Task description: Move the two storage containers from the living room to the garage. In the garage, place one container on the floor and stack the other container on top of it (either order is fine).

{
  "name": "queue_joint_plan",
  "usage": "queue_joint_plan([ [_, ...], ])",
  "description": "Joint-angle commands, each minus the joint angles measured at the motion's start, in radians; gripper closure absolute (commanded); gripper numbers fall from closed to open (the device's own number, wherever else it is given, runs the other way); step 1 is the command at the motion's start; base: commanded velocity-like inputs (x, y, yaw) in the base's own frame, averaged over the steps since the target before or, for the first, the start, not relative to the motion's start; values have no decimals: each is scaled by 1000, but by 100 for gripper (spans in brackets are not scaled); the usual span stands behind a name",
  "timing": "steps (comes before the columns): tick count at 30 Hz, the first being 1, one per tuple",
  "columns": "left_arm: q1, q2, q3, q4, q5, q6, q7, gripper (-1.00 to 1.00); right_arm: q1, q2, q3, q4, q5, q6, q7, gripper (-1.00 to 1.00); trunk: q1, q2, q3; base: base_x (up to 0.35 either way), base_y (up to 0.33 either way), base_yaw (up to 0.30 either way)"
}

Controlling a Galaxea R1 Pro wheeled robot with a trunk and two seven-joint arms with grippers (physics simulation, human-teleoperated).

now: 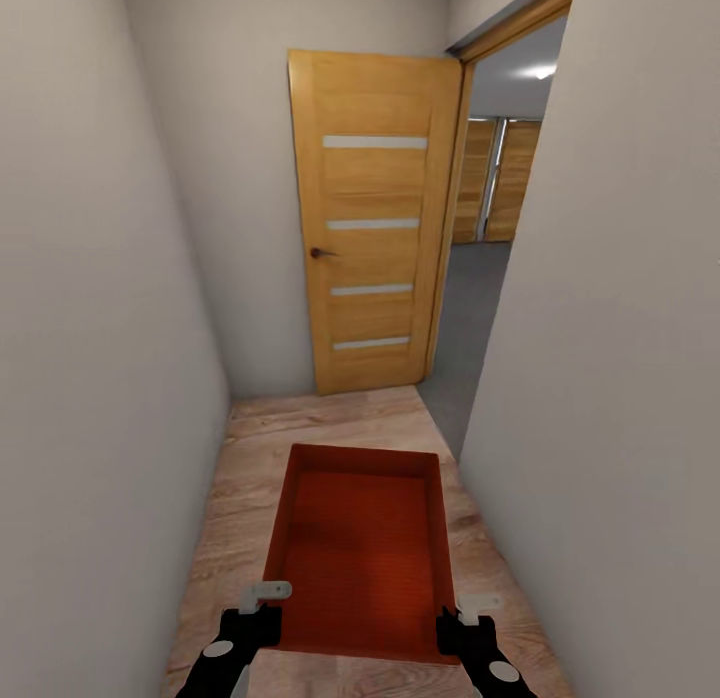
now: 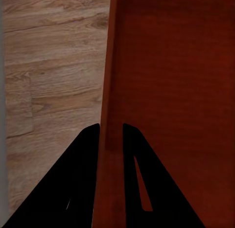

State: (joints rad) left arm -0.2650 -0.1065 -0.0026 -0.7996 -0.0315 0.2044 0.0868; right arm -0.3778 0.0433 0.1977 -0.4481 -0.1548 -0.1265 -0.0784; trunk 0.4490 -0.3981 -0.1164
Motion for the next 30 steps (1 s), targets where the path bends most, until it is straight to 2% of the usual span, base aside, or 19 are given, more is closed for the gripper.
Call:
queue_joint_plan([
  [1,0,-58,-27,1,10,16,-13,100,-1,0,11,-2,-5,-5,-18,100,1,-2,-2,314,111,-126],
  [19,0,-58,-27,0,11,16,-13,100,-1,0,12,0,-4,-8,-18,100,1,-2,-2,308,171,-8],
  [30,0,-58,-27,1,11,16,-13,100,-1,0,12,2,-5,-7,-18,100,1,-2,-2,325,22,0],
])
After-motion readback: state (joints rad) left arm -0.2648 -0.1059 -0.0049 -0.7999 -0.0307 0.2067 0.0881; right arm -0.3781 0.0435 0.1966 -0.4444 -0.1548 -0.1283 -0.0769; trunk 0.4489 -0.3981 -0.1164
